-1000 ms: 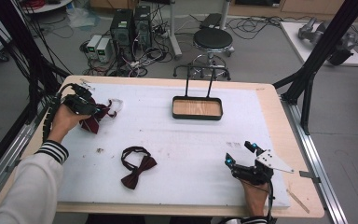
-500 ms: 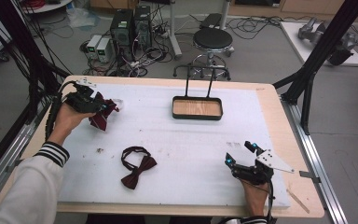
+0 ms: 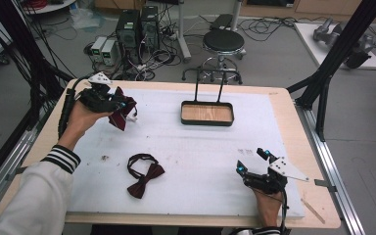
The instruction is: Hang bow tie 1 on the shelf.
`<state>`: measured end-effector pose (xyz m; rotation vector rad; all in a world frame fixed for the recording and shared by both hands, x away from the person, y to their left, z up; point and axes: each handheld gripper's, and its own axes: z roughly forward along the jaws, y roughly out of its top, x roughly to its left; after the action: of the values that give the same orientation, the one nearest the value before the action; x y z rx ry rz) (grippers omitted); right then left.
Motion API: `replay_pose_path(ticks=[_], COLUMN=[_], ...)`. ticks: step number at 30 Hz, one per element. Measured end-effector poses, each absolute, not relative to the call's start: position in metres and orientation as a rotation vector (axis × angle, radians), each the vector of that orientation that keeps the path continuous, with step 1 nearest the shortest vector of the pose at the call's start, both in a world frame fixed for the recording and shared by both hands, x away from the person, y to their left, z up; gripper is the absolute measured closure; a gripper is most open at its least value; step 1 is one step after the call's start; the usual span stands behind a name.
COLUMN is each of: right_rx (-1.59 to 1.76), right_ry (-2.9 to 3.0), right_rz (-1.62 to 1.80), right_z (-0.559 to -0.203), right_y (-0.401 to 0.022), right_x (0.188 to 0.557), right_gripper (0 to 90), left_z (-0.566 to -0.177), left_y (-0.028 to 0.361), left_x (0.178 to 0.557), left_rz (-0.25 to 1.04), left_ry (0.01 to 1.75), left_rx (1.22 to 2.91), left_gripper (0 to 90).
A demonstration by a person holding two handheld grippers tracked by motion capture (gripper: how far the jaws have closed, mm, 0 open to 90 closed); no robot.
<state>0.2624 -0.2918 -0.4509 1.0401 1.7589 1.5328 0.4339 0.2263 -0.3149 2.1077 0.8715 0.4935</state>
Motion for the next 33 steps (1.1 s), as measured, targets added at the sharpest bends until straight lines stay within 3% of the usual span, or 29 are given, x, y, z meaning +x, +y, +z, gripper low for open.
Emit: replay_pose_path(ticks=[33], right_rx=[1.035], right_ry=[1.75], right_rz=[1.542], right_z=[-0.451], right_y=[-0.292], right_x=[0.262], right_gripper=[9.1], left_z=[-0.284], left_y=[0.152], left_x=[0.452], left_rz=[0.416], left_ry=[0.707], left_rx=[1.981], left_gripper=[67.1])
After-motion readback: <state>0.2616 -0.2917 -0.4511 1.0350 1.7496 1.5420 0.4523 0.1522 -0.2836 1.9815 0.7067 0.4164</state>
